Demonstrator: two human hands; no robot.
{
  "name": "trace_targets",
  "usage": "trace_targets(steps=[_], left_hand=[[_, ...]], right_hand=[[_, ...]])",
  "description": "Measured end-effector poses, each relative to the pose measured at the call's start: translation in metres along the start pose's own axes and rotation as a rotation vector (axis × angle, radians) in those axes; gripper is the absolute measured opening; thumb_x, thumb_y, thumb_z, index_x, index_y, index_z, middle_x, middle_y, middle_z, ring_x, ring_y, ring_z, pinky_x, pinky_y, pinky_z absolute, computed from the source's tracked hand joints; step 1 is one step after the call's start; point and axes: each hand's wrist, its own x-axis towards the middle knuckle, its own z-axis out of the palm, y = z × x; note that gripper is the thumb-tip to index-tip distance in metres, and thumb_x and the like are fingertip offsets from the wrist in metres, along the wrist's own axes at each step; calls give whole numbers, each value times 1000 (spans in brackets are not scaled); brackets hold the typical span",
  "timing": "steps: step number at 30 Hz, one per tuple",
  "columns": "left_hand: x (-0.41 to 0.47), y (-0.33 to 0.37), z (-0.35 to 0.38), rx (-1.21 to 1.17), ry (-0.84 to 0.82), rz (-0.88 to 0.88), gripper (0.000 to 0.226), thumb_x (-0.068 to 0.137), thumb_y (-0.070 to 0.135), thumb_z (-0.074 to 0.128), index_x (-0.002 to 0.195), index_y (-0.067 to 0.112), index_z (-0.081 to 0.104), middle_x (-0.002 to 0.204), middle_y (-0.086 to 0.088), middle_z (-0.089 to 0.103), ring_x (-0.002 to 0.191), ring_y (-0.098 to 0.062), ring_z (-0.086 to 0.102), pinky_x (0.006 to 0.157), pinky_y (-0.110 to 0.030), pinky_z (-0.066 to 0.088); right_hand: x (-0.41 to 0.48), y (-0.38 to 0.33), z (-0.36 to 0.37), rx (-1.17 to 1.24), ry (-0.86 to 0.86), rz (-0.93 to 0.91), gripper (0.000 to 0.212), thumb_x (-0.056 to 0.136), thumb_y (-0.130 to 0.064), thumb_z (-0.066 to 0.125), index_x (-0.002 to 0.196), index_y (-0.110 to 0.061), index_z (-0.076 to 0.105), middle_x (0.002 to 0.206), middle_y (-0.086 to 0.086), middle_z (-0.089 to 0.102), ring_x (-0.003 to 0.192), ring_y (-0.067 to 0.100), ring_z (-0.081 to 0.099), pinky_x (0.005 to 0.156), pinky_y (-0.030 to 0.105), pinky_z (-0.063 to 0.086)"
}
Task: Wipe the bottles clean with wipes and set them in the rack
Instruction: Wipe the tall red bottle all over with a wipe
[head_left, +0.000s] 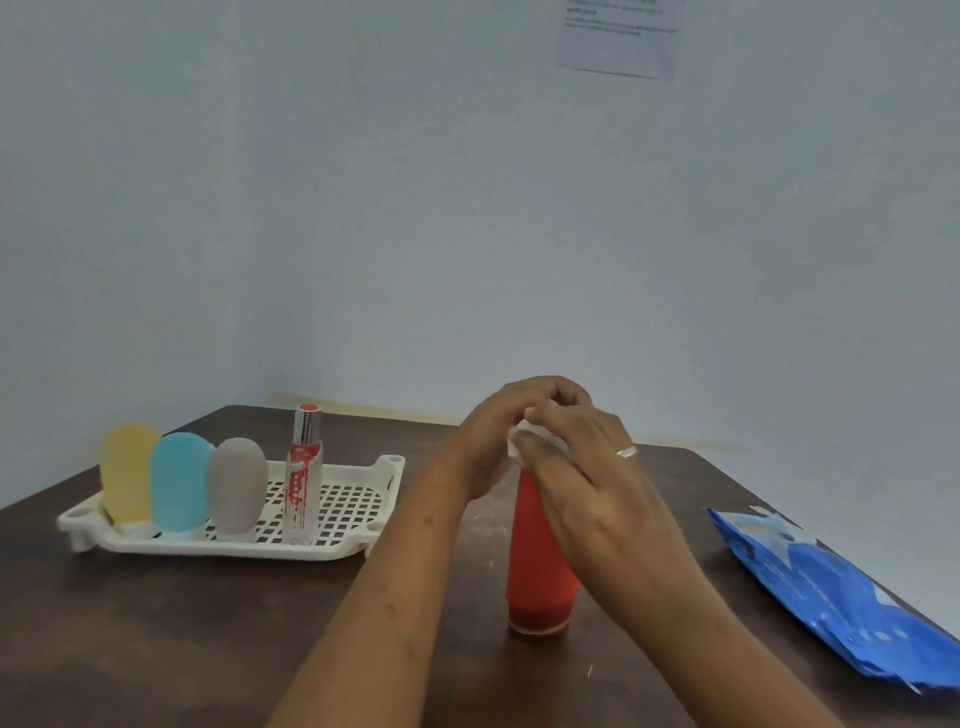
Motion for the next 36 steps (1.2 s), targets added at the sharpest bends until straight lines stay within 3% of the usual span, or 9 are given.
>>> trace_targets(steps=[5,12,17,21,24,26,29,33,36], left_hand=[[3,-8,0,-161,-75,-41,23,82,21,42,93,7,57,82,-2,57,78,-15,52,65,-27,39],[5,-13,-1,-259,-62,-14,24,82,22,43,87,10,64,89,-2,66,84,-16,59,77,-29,47],[5,-17,-2,-325,-31,-26,24,81,24,45,88,11,63,92,-2,66,86,-13,61,70,-26,50],[6,-17,-1,-259,6,10,24,79,23,44,86,12,65,90,-1,67,87,-12,60,74,-25,48],[6,-17,-1,-289,-10,-19,28,79,21,43,87,11,68,91,-2,68,88,-13,61,73,-24,50],[5,-15,1,-333,-56,-42,29,83,16,41,91,7,67,92,-6,68,87,-16,62,76,-25,51],[6,-15,3,-310,-48,-4,32,89,10,35,90,7,67,89,-5,66,86,-18,59,81,-31,45],[4,-14,9,-375,32,17,26,86,17,43,86,5,66,87,-10,64,76,-19,62,70,-28,51],[4,-12,18,-401,67,-3,47,94,38,36,93,2,66,85,-13,66,75,-22,63,65,-27,54]], right_hand=[[6,3,-2,-192,4,-63,26,85,1,52,107,-5,66,107,9,62,99,26,56,79,34,48],[-13,-8,1,-399,75,-132,24,82,-4,52,96,-11,70,94,3,67,83,24,61,72,34,40],[-29,-23,12,-431,16,-151,21,81,-9,51,83,-18,69,80,-3,64,77,20,60,73,33,34],[-35,-31,15,-386,-45,-162,25,77,-11,45,69,-23,66,70,-6,61,72,18,61,73,33,31],[-26,-31,-4,-242,47,-71,23,78,-15,50,79,-27,69,82,-13,66,79,15,62,76,33,29],[-13,-25,-21,-128,115,85,24,78,-17,54,87,-32,69,93,-17,66,87,11,56,79,30,25],[8,-8,-36,44,194,343,16,82,-26,59,90,-37,67,90,-21,62,89,4,53,84,26,24],[21,13,-39,254,64,512,10,90,-32,59,90,-37,68,85,-24,60,82,-8,55,89,43,46],[25,14,-39,285,-16,518,27,89,-27,62,81,-53,60,82,-28,61,84,-7,58,88,43,47]])
